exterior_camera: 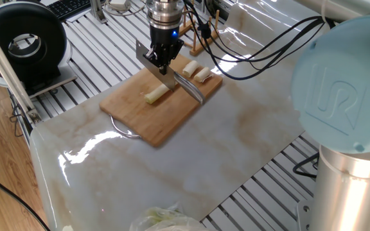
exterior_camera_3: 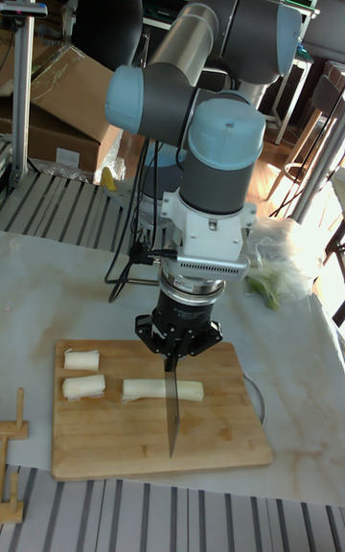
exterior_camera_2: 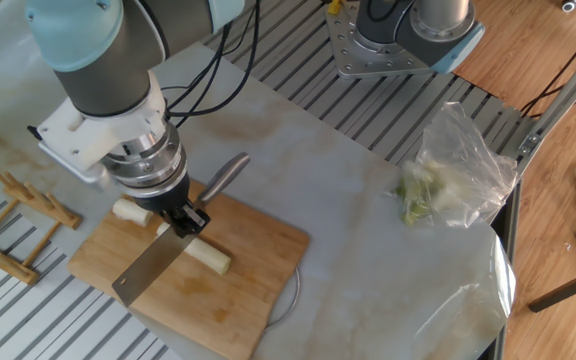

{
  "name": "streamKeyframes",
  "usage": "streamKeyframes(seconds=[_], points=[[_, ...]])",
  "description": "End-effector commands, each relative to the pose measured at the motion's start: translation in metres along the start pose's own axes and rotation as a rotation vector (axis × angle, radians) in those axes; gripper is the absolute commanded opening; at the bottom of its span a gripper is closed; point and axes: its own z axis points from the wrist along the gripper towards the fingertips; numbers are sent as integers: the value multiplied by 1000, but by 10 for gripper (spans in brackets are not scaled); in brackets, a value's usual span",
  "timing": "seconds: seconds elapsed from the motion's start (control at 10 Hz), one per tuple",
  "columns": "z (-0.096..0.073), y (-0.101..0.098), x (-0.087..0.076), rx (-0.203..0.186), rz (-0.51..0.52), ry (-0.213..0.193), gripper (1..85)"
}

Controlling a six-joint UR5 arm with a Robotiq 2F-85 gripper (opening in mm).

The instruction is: Chop the scallions

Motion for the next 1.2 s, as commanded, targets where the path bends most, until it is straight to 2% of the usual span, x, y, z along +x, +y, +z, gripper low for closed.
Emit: streamKeyframes(seconds=[0.0,0.4,0.7,1.1], points=[[0,2,-2,0,7,-3,13],[5,3,-3,0,3,-6,13],[7,1,-1,21,-1,-4,13],[7,0,-2,25,1,-4,13]])
